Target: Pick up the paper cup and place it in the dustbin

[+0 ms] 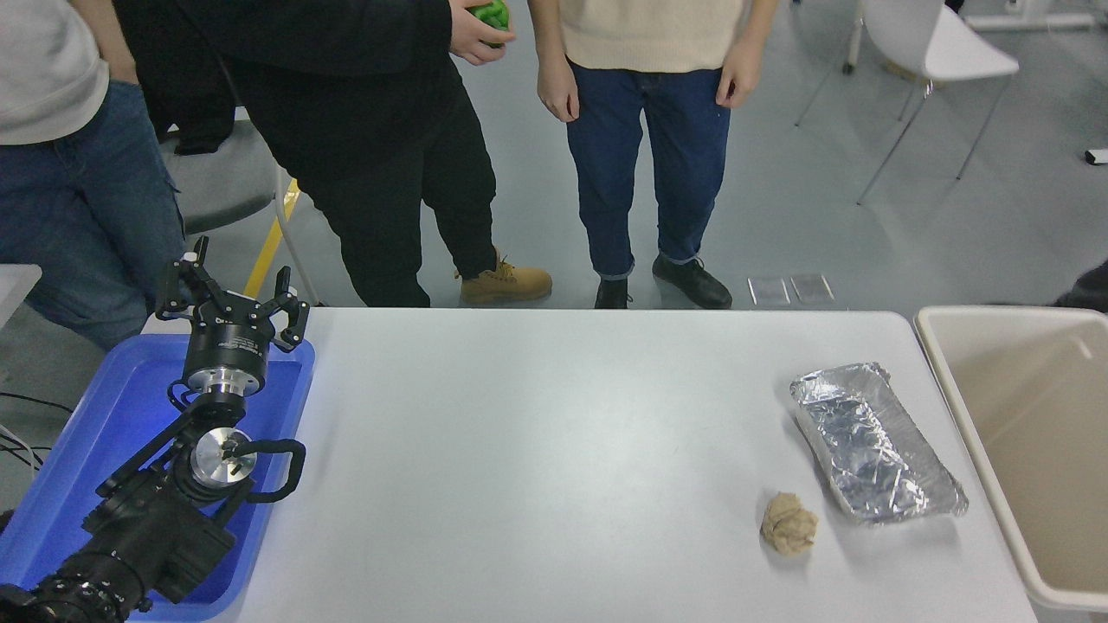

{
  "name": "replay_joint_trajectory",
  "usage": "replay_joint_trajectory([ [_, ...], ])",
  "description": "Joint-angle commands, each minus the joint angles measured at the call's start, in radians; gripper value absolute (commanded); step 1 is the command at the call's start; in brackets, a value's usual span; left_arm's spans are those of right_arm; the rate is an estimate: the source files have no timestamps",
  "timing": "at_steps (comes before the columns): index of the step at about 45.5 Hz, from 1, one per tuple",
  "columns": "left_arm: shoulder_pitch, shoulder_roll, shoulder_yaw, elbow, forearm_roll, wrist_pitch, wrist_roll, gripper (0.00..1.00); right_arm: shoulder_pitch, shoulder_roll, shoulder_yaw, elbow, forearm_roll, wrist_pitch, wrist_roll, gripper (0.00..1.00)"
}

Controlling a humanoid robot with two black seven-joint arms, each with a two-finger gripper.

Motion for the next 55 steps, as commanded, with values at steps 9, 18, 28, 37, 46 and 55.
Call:
replay_joint_trajectory([
  [9, 0.000, 0.000, 0.000, 0.001, 0.000, 0.000, 0.000, 0.99, -0.264, 0.166, 0.091, -0.200, 0.283, -0.038, -0.004, 0.00],
  [18, 0.000, 0.000, 0.000, 0.001, 0.000, 0.000, 0.000, 0.99, -0.264, 0.163, 0.210, -0.203, 0.281, -0.038, -0.006, 1.00],
  [28, 0.000, 0.001, 0.000, -0.001, 0.000, 0.000, 0.000, 0.99, -0.260, 0.160, 0.223, -0.191, 0.284, -0.035, -0.004, 1.00],
  [37, 0.000, 0.000, 0.000, 0.001, 0.000, 0.000, 0.000, 0.99, -0.241, 0.164, 0.223, -0.180, 0.286, -0.031, -0.003, 1.00],
  [46, 0.000, 0.001, 0.000, 0.001, 0.000, 0.000, 0.000, 0.99, -0.071, 0.129, 0.197, 0.007, 0.258, -0.028, -0.001, 1.00],
  [55, -0.002, 0.000, 0.002, -0.001, 0.000, 0.000, 0.000, 0.99, 0.220, 0.028, 0.106, 0.354, 0.197, -0.026, -0.004, 1.00],
])
